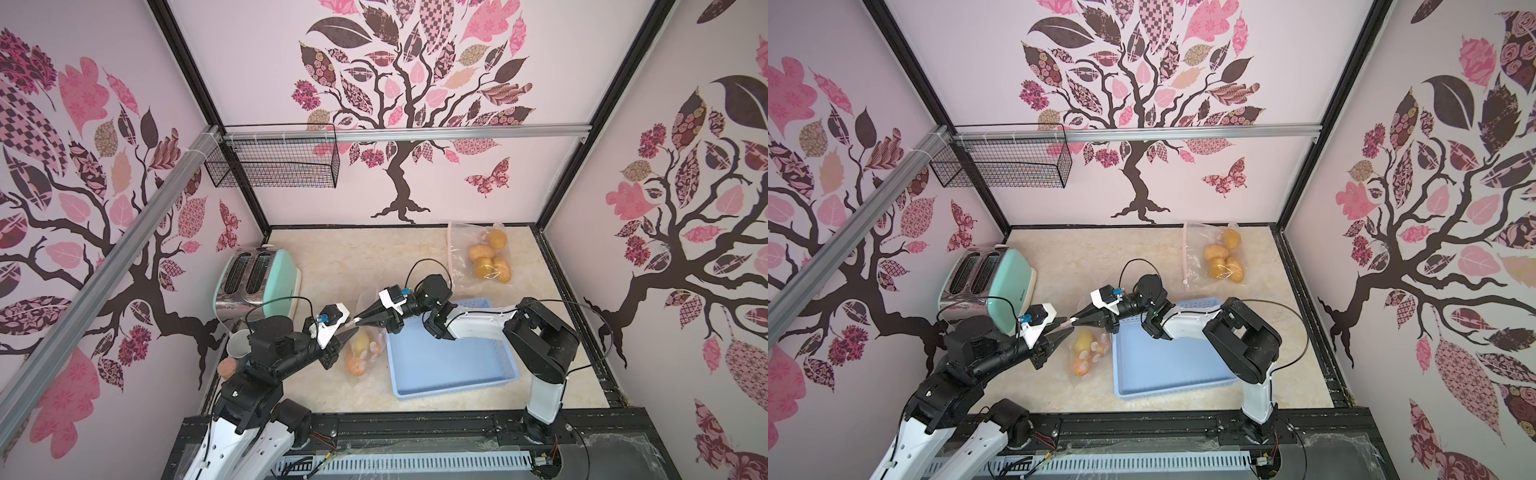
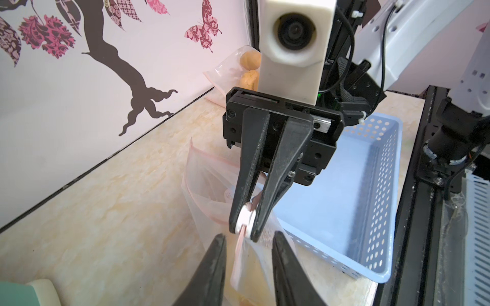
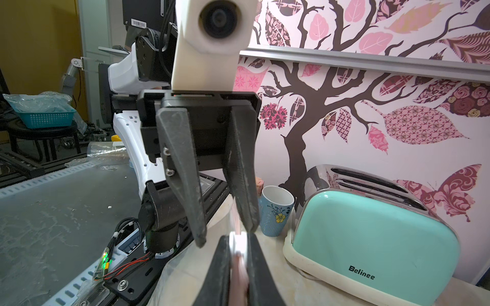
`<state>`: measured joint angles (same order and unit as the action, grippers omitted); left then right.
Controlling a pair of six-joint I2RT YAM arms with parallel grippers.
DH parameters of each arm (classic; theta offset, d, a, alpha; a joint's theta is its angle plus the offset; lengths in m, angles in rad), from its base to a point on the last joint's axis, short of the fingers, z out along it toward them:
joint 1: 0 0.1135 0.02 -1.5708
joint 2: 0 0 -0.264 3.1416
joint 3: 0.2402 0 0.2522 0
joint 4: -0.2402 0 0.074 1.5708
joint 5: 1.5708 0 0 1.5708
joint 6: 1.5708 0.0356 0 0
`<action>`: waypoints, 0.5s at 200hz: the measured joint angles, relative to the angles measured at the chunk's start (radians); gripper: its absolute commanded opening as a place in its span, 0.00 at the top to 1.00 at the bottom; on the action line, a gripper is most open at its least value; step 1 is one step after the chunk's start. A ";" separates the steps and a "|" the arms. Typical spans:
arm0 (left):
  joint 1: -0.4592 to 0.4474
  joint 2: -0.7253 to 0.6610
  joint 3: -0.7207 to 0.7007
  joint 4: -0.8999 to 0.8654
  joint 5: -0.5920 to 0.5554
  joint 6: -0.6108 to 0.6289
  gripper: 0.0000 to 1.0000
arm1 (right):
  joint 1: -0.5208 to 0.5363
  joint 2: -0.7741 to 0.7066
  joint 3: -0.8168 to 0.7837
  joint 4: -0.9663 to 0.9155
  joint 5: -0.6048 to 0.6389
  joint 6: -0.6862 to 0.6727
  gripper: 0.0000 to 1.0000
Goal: Put the potatoes into a zipper bag and zip it
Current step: Adjust the zipper food storage bag at the center of the board.
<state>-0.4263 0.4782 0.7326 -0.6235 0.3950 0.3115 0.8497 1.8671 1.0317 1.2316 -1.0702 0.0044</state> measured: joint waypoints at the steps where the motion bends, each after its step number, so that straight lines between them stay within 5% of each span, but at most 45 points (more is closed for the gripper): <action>1: 0.000 0.000 0.000 0.000 0.001 -0.001 0.72 | 0.000 0.000 0.000 0.000 0.000 0.000 0.94; 46: 0.000 0.000 0.000 0.002 0.002 0.011 0.96 | 0.000 0.000 0.000 -0.001 -0.011 0.000 0.94; 80: 0.000 0.000 0.000 0.002 -0.002 0.023 1.00 | 0.000 0.000 0.000 -0.003 -0.019 0.000 0.92; 100: 0.000 0.001 0.000 -0.002 -0.003 0.031 1.00 | 0.000 0.000 0.000 -0.008 -0.019 0.000 0.66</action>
<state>-0.4263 0.4793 0.7330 -0.6250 0.3916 0.3424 0.8497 1.8671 1.0317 1.2232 -1.0897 0.0044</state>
